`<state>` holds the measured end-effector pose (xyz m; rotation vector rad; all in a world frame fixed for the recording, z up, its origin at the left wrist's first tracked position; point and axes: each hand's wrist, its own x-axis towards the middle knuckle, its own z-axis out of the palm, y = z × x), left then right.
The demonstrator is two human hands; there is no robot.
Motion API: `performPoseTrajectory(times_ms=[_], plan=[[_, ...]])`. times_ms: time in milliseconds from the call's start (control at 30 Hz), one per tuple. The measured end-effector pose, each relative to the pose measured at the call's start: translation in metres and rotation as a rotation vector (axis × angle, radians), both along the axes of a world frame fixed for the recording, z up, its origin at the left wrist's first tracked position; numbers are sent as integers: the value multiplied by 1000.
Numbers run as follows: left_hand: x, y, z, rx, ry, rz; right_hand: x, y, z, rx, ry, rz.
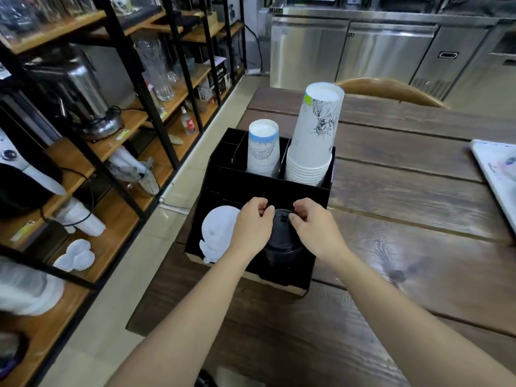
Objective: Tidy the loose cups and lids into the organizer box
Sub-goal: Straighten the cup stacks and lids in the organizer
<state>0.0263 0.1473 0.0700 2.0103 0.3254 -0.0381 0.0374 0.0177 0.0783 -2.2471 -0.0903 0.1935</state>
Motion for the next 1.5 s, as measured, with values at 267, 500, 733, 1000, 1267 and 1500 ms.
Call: performPoseTrajectory(times_ms=[267, 500, 733, 1000, 1267, 1500], plan=[[-14, -11, -10, -164, 200, 38, -11, -4, -3, -79, 76, 60], [-17, -18, -14, -158, 154, 120, 1, -4, -11, -120, 105, 82], [-18, -20, -16, 97, 101, 11, 14, -6, -18, -132, 159, 75], [-24, -1, 11, 57, -62, 8, 2, -4, -1, -76, -113, 20], [-20, 55, 13, 103, -185, 297, -2, 36, 15, -252, -440, 354], [-19, 70, -11, 164, 23, 209, 1, 67, -5, -528, -409, 626]])
